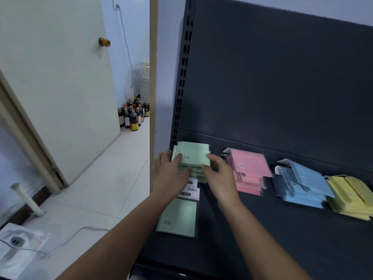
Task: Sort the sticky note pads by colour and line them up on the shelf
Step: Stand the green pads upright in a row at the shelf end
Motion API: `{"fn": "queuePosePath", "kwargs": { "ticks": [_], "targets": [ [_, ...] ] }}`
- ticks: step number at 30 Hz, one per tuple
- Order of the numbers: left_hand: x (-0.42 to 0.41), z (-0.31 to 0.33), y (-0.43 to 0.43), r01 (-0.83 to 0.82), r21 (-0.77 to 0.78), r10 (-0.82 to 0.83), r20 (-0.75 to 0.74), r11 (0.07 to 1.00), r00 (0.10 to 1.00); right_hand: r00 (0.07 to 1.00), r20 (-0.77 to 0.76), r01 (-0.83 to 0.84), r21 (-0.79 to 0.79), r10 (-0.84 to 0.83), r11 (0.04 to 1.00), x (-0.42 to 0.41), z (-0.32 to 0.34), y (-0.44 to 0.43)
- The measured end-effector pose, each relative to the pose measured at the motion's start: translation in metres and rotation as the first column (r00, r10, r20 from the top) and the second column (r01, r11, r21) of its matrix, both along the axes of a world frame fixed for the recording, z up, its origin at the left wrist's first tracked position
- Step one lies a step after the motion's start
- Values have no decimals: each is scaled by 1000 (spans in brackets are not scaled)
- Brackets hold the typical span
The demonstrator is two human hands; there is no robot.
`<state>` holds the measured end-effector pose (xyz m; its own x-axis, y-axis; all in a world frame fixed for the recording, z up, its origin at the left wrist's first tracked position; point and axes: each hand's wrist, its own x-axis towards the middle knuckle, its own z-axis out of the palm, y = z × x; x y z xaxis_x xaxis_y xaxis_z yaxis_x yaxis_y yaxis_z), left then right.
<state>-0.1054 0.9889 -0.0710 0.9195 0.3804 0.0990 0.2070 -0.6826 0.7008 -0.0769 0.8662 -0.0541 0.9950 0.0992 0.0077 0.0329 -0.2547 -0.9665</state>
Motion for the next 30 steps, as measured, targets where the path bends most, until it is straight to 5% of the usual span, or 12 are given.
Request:
{"fn": "queuePosePath", "kwargs": {
  "ticks": [3,5,8,10,15,21,26,30],
  "targets": [
    [-7,2,-1,-15,-123,30,121,992,992,988,75,122,150,-135,981,-4,0,2],
    [-16,8,-4,39,-351,50,242,936,969,976,68,179,303,-209,936,-9,3,0],
    [-27,19,-8,149,-737,65,253,660,965,971,-35,226,465,-237,856,-17,3,-9],
    [-32,19,-9,176,-811,50,245,559,968,987,-55,162,457,-154,875,-24,0,-21],
    [-45,3,-22,229,-727,-144,178,647,973,995,-8,-94,287,100,953,-40,-16,-60],
    [-49,-14,-48,293,-323,-287,67,900,956,994,32,-104,-81,107,991,-53,-36,-88],
    [-49,-21,-58,328,-77,-321,86,942,943,992,22,-107,-360,123,927,-50,-33,-100],
    [-48,-26,-58,320,-69,-313,91,945,945,991,26,-107,-472,135,875,-49,-31,-100]
  ]
}}
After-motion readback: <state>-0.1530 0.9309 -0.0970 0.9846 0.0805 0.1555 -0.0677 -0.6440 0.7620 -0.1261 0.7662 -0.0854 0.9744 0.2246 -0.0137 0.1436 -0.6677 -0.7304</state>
